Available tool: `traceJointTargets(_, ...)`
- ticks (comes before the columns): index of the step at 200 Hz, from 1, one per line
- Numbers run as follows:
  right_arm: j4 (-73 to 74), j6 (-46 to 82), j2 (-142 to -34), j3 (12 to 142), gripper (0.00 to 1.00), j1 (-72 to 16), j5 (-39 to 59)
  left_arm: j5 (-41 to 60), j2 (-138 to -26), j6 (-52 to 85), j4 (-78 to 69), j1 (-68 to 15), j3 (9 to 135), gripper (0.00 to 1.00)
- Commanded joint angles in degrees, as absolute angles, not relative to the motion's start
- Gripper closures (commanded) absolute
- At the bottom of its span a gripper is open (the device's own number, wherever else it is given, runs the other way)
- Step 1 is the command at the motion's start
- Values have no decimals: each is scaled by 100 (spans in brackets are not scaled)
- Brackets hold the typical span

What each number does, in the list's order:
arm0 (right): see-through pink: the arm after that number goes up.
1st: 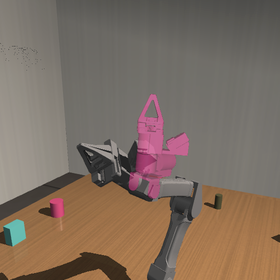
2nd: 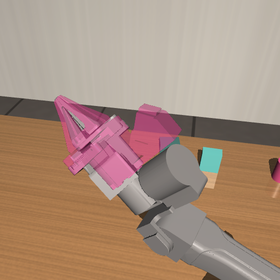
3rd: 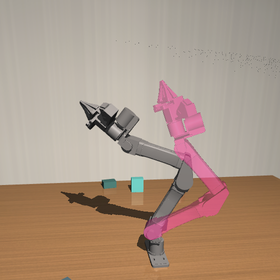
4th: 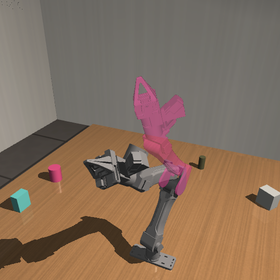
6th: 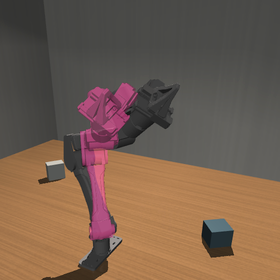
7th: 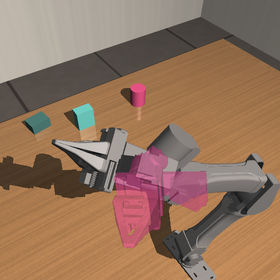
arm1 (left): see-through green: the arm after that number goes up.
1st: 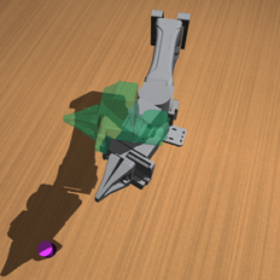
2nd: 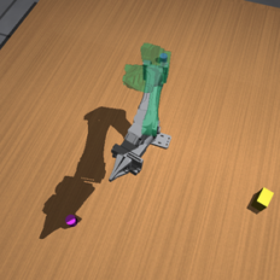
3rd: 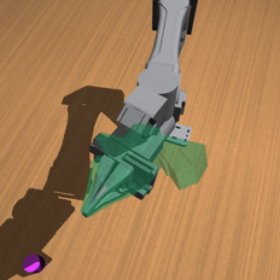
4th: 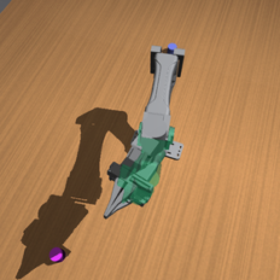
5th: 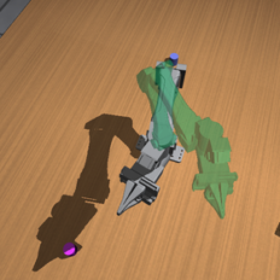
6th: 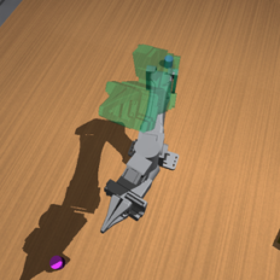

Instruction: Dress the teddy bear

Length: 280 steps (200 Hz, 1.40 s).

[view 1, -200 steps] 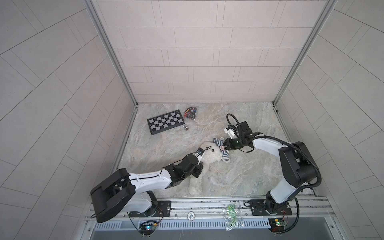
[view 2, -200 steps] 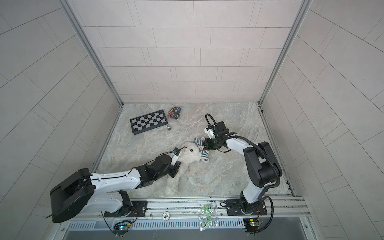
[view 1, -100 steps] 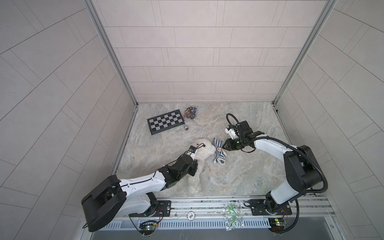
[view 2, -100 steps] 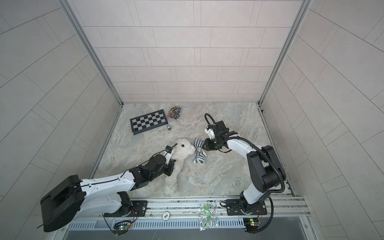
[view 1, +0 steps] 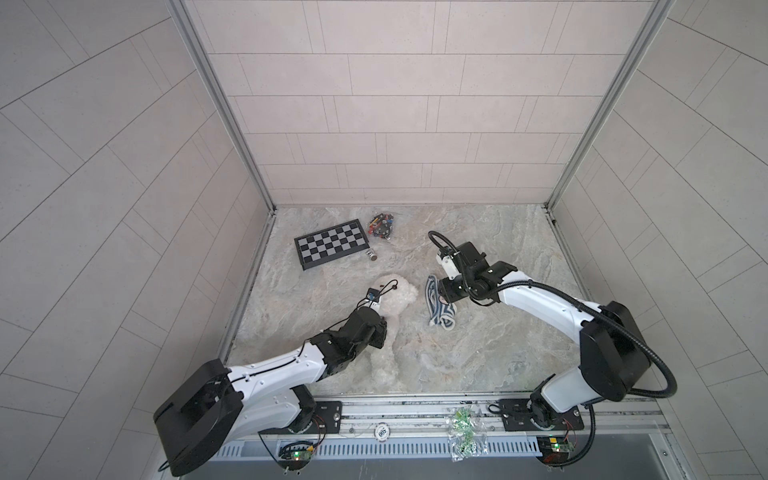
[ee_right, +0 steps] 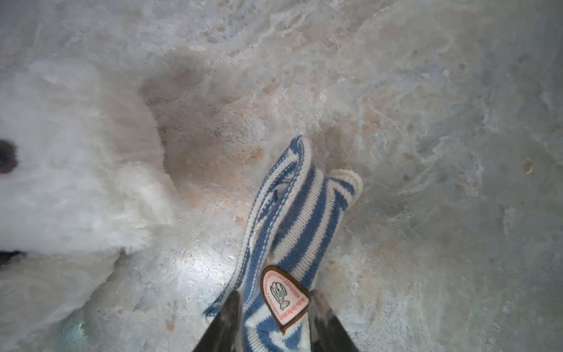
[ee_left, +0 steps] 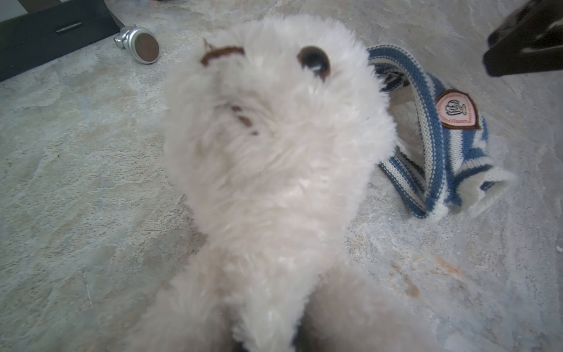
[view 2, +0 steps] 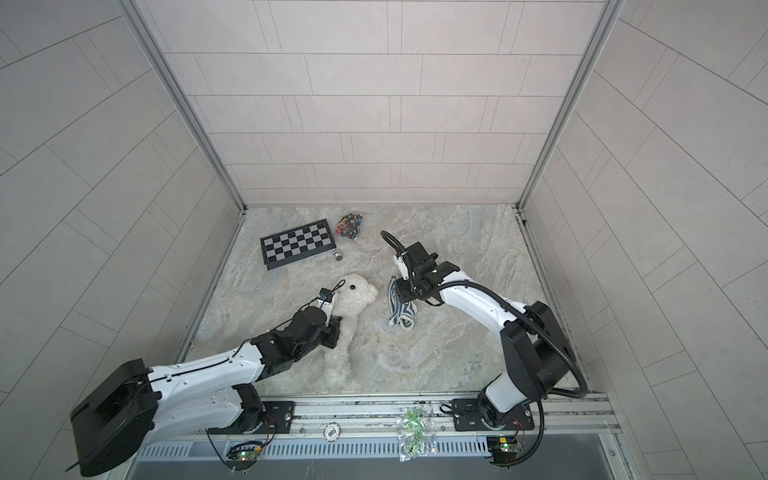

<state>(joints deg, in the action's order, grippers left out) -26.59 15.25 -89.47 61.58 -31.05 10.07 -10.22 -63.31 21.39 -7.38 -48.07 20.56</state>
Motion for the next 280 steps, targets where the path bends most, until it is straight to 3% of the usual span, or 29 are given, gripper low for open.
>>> traceJointTargets(1, -2700, 1534, -9242, 6417, 60, -3115, 904, -953, -6275, 2040, -650, -4815, 2008, 100)
traceJointTargets(69, -2596, 1503, -9919, 6791, 67, -3157, 814, -908, -6302, 2037, -650, -4823, 2057, 100)
traceJointTargets(149, -2757, 1318, -9807, 6881, 100, -3211, 861, -827, -6231, 1882, -597, -4849, 2122, 100)
traceJointTargets(280, -2603, 1549, -8903, 6521, 100, -3624, 1927, -1636, -7120, 1407, -1074, -5753, 2525, 100)
